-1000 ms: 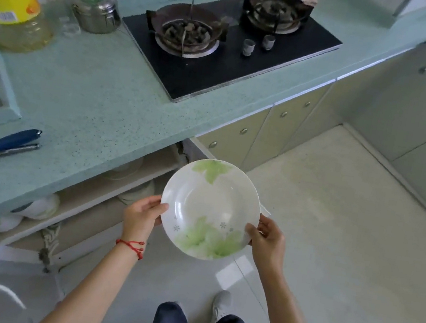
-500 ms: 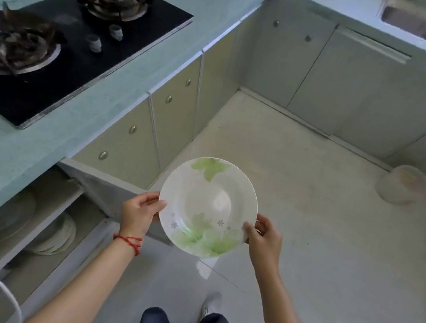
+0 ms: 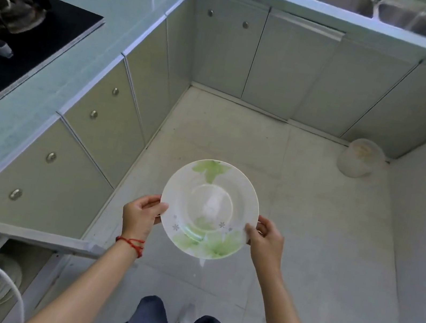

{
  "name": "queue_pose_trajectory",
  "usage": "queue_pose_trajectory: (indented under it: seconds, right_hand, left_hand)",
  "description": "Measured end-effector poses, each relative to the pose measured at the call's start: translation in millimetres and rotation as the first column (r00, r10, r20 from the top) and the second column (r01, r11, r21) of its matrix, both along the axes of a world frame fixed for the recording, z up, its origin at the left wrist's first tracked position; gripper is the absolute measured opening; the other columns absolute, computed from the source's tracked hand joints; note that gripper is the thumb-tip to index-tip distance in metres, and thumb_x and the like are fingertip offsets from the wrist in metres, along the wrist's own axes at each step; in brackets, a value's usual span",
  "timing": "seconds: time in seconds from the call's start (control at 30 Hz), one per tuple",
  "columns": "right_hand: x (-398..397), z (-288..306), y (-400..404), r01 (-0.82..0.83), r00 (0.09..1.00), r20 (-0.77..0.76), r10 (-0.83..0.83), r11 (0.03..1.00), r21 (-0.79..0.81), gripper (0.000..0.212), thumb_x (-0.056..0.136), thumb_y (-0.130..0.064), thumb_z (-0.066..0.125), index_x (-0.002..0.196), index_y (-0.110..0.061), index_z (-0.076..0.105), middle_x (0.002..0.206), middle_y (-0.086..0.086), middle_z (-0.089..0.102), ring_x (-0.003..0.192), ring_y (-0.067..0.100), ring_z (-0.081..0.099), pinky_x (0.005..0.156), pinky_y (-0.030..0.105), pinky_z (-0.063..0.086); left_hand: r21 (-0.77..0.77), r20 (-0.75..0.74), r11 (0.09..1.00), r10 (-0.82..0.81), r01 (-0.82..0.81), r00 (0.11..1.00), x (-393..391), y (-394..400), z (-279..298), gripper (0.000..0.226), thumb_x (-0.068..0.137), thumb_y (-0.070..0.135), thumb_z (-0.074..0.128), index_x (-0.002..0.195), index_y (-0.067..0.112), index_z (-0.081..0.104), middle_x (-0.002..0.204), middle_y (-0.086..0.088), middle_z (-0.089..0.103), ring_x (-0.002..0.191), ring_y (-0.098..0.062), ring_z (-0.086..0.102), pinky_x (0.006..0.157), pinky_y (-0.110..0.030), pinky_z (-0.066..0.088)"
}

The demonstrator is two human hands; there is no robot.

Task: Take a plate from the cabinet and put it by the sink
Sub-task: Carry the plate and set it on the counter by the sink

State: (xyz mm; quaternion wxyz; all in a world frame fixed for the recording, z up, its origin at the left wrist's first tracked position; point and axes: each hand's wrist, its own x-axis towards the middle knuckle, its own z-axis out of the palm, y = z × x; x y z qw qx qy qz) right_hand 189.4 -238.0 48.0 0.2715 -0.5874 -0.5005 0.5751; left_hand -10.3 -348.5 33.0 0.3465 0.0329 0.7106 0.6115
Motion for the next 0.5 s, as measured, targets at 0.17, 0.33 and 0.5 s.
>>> queue_pose_trajectory:
  seconds: [0.17,0.33,0.5]
  right_hand:
    - [2,1,53,0.038,0.999,-0.006,-0.038,0.999,0.010,0.022,0.081,0.003,0.057,0.097,-0.013,0.059,0.074,0.006,0.064,0.066,0.021,0.060,0.065,0.036,0.053]
    - [-18,-3,110,0.086,0.996,-0.026,-0.086,0.996,0.002,0.023,0.081,0.003,0.057,0.099,-0.011,0.059,0.075,0.004,0.065,0.067,0.020,0.061,0.066,0.035,0.053]
    - [-56,-4,182,0.114,0.993,-0.044,-0.112,0.993,0.033,0.023,0.081,0.003,0.057,0.097,-0.014,0.059,0.077,0.003,0.066,0.069,0.018,0.063,0.055,0.020,0.053]
  left_hand:
    - [0.004,0.001,0.999,-0.032,0.032,0.999,-2,59,0,0.015,0.073,-0.003,0.066,0.082,0.010,0.066,0.080,-0.007,0.067,0.078,-0.027,0.064,0.060,-0.022,0.058]
    - [0.008,-0.008,0.998,-0.068,0.068,0.998,-27,127,0,0.020,0.074,-0.003,0.066,0.094,0.000,0.066,0.082,-0.009,0.067,0.077,-0.026,0.064,0.058,-0.019,0.058]
    - [0.035,0.010,0.995,-0.089,0.089,0.996,-67,205,1,0.014,0.075,-0.004,0.064,0.084,0.007,0.066,0.078,-0.006,0.066,0.069,-0.019,0.063,0.055,-0.016,0.056]
